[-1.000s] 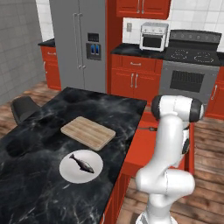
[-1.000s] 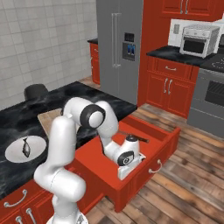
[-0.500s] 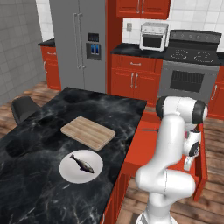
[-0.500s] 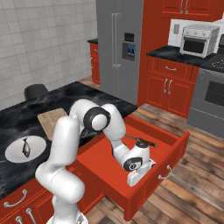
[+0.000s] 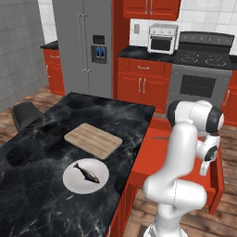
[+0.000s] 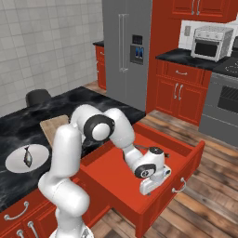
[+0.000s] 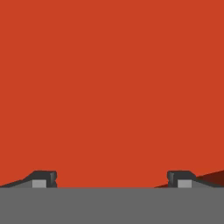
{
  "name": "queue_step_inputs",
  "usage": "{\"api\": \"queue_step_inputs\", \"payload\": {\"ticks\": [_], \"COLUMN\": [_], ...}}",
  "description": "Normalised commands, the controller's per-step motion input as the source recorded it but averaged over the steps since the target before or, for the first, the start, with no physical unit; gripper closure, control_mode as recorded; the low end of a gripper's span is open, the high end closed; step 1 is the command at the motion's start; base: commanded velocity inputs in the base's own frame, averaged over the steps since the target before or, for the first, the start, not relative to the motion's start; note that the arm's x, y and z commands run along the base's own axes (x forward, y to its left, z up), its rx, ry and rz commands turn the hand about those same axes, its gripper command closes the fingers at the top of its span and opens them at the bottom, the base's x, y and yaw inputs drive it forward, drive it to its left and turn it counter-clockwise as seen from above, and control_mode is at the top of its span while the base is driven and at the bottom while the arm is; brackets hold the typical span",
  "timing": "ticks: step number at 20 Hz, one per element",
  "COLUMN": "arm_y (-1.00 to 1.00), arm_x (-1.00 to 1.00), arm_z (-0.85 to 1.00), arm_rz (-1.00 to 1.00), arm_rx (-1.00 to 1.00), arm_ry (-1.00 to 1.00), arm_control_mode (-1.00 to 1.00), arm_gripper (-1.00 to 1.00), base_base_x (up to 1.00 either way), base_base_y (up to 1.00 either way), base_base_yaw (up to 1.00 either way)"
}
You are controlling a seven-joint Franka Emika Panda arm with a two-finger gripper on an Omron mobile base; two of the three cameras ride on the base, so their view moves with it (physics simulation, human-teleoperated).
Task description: Pick up the knife from the drawer and place it on the cutting board. Then place the meat from the plate to the cutting board.
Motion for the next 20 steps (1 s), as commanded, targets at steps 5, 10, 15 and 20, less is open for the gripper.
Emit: {"api": "queue_step_inputs", "payload": {"ticks": [5, 10, 15, 20], "arm_y": [0.00, 0.00, 0.00, 0.01], "arm_x": [0.41, 0.60, 0.68, 0.69], "arm_z": [0.53, 0.40, 0.26, 0.14], "arm_rz": [0.02, 0.05, 0.11, 0.15], "arm_rx": [0.00, 0.00, 0.00, 0.00], "arm_ry": [-0.08, -0.08, -0.09, -0.08], "arm_control_mode": [-1.00, -1.00, -1.00, -1.00], "arm_gripper": [-1.00, -1.00, -1.00, -1.00], "base_base_x": [0.00, 0.00, 0.00, 0.00], "base_base_y": [0.00, 0.00, 0.00, 0.00], "base_base_yaw": [0.00, 0.00, 0.00, 0.00]}}
